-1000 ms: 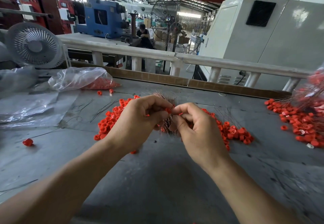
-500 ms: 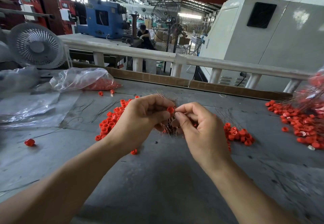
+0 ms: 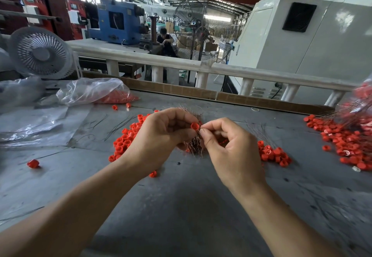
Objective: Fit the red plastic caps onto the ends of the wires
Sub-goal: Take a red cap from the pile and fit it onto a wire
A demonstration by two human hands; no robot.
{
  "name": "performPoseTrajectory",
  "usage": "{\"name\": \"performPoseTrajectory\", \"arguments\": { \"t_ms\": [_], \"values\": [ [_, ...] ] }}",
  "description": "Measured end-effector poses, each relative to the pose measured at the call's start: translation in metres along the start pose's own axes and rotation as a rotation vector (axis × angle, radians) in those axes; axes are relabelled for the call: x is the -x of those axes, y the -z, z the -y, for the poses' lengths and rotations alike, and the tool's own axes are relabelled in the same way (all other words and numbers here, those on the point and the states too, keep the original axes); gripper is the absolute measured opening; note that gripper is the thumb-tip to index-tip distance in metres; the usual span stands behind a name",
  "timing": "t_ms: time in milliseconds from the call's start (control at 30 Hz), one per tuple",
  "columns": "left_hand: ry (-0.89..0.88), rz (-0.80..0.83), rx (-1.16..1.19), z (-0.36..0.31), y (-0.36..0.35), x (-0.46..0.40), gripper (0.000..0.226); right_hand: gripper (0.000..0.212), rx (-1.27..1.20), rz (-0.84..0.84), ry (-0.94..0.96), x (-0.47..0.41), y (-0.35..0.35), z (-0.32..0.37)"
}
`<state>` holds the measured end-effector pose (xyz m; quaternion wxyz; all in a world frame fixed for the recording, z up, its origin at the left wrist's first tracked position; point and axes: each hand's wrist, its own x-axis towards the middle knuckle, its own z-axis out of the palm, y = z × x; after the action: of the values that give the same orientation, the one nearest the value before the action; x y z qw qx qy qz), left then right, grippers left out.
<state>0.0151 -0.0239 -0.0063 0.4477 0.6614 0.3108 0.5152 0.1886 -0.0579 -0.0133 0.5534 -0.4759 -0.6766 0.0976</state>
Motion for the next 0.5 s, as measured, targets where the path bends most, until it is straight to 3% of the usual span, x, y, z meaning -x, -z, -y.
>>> {"name": "performPoseTrajectory", "arguments": {
  "t_ms": [500],
  "values": [
    [-0.004,-0.012,-0.052,0.0023,0.0018,-0.0003,0.020,0.007,-0.011,0.024,-0.036,-0.0004,-0.0031,-0.0005]
  ]
}}
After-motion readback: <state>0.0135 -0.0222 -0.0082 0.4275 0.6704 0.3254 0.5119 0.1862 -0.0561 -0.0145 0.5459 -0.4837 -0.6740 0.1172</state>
